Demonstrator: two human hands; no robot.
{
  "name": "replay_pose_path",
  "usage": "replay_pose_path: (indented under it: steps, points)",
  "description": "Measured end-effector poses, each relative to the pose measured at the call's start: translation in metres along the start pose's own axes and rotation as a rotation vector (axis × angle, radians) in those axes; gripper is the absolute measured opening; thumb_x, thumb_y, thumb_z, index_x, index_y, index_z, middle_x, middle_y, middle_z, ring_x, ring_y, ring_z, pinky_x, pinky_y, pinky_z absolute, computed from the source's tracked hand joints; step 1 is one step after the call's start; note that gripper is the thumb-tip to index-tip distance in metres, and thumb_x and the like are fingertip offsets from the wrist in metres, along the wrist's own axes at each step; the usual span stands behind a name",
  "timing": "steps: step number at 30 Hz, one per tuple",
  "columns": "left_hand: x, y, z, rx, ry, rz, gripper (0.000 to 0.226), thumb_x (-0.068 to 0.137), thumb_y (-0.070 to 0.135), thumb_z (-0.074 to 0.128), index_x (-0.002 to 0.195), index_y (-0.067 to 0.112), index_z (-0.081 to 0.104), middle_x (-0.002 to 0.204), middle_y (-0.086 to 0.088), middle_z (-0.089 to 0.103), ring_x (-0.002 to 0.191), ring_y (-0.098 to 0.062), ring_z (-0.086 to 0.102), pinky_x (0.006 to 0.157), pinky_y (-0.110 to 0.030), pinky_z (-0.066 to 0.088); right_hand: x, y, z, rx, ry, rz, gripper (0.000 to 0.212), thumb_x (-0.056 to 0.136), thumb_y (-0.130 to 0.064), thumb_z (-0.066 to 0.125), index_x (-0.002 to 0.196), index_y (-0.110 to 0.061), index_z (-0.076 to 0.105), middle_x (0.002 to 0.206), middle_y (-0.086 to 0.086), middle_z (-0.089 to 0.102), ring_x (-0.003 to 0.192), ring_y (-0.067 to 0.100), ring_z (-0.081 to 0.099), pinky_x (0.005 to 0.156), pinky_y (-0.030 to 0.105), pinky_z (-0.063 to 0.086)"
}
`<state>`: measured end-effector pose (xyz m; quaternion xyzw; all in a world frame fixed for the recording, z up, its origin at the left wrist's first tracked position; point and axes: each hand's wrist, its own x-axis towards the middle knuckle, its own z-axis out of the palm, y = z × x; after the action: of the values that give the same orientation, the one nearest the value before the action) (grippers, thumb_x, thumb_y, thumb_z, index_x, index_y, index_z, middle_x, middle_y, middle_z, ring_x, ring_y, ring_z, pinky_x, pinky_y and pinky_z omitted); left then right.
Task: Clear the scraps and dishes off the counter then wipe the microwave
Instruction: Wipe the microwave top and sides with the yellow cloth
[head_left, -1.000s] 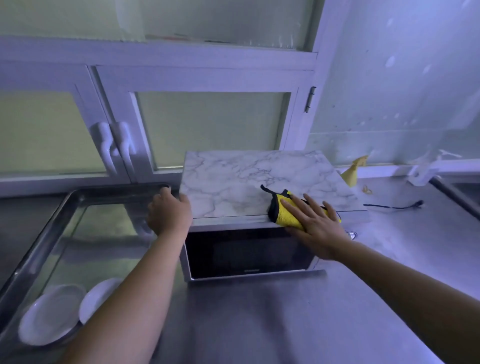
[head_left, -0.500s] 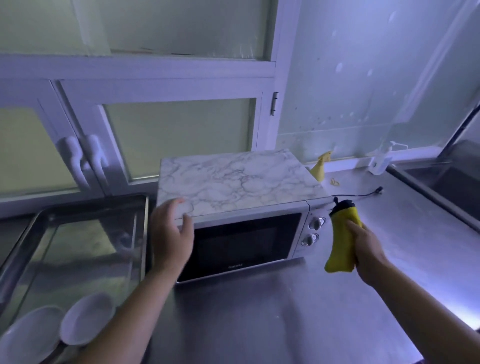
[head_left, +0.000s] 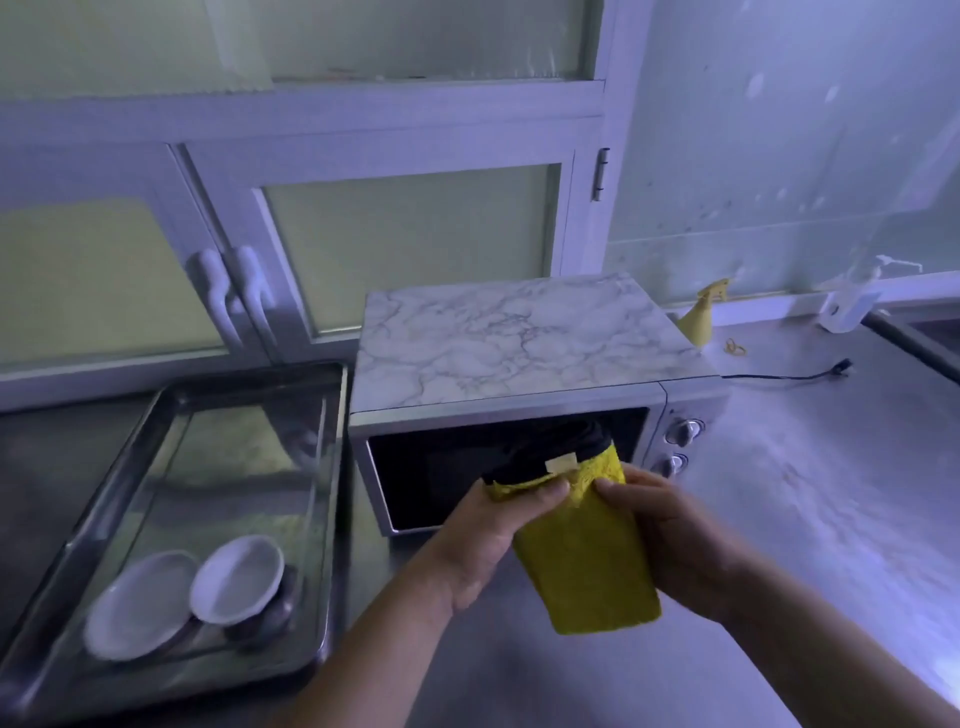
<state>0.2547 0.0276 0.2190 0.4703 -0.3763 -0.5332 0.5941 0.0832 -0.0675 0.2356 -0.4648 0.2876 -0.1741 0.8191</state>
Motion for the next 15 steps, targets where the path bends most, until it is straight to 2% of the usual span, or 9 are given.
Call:
replay_pose_path:
  steps: [2,4,6,8,10,11,12,13,15]
  points:
    - [-0.002,-0.001,-0.004,-0.036,0.172,0.039,0.041,0.081,0.031,0.079,0.120,0.019,0.072,0.122,-0.010,0.070,0.117,-0.025,0.065,0.097,-0.037,0.049,0.012,0.003,0.002,-0.023,0.008,0.016,0.034,0.087,-0.022,0.066,0.119,-0.010,0.070,0.119,0.021,0.070,0.106,0.035,0.069,0.086,0.041,0.056]
    - [-0.006,0.002,-0.009,-0.055,0.291,0.105,0.034,0.081,0.026,0.079,0.115,0.021,0.075,0.117,-0.008,0.073,0.111,-0.021,0.068,0.089,-0.030,0.053,0.023,0.006,0.001,-0.068,0.013,0.020,0.039,0.081,-0.024,0.074,0.116,-0.008,0.067,0.107,0.019,0.069,0.094,0.029,0.068,0.080,0.037,0.053]
    - [-0.010,0.013,-0.017,-0.100,0.373,0.129,0.031,0.085,0.022,0.075,0.116,0.020,0.075,0.118,-0.006,0.073,0.111,-0.017,0.068,0.086,-0.025,0.054,0.031,0.007,0.000,-0.162,-0.060,0.025,0.037,0.077,-0.021,0.081,0.110,-0.011,0.069,0.106,0.011,0.072,0.092,0.022,0.068,0.083,0.037,0.053]
    - [-0.009,0.029,-0.028,-0.204,0.483,0.104,0.039,0.082,0.021,0.076,0.120,0.017,0.072,0.122,-0.007,0.071,0.113,-0.019,0.067,0.086,-0.031,0.054,0.040,0.006,0.000,-0.237,-0.094,0.024,0.036,0.075,-0.025,0.079,0.109,-0.015,0.071,0.111,0.010,0.073,0.098,0.022,0.070,0.091,0.040,0.052]
    - [-0.008,0.045,-0.038,-0.260,0.686,0.068,0.044,0.072,0.028,0.080,0.115,0.018,0.075,0.114,-0.006,0.074,0.108,-0.023,0.070,0.081,-0.034,0.054,0.052,0.001,-0.004,-0.259,-0.036,-0.044,0.030,0.076,-0.027,0.076,0.103,-0.016,0.074,0.110,0.013,0.073,0.097,0.023,0.071,0.091,0.040,0.051]
    - [-0.009,0.051,-0.042,-0.173,0.871,0.145,0.039,0.070,0.030,0.081,0.108,0.022,0.077,0.107,-0.001,0.076,0.105,-0.022,0.071,0.079,-0.033,0.054,0.060,-0.003,-0.006,-0.255,-0.002,-0.100,0.021,0.080,-0.023,0.074,0.099,-0.016,0.075,0.109,0.015,0.073,0.096,0.025,0.072,0.089,0.040,0.052]
    - [-0.009,0.058,-0.045,0.012,1.081,0.297,0.028,0.073,0.032,0.080,0.101,0.030,0.078,0.102,0.007,0.077,0.103,-0.016,0.071,0.078,-0.029,0.053,0.067,-0.008,-0.009,-0.249,0.018,-0.155,0.012,0.085,-0.018,0.072,0.096,-0.016,0.076,0.107,0.015,0.073,0.095,0.026,0.073,0.088,0.039,0.054]
    - [-0.009,0.067,-0.048,0.269,1.213,0.492,0.021,0.077,0.035,0.077,0.098,0.038,0.076,0.098,0.016,0.076,0.100,-0.007,0.070,0.079,-0.024,0.052,0.075,-0.015,-0.012,-0.252,0.029,-0.212,0.009,0.089,-0.013,0.069,0.093,-0.016,0.076,0.104,0.015,0.074,0.093,0.027,0.074,0.086,0.038,0.056]
    - [-0.001,0.076,-0.062,0.831,1.155,0.731,0.027,0.084,0.029,0.071,0.108,0.042,0.069,0.101,0.025,0.071,0.098,-0.001,0.066,0.085,-0.016,0.048,0.094,-0.030,-0.016,-0.283,0.043,-0.313,0.013,0.092,-0.010,0.066,0.091,-0.019,0.075,0.097,0.013,0.075,0.089,0.027,0.074,0.086,0.039,0.057]
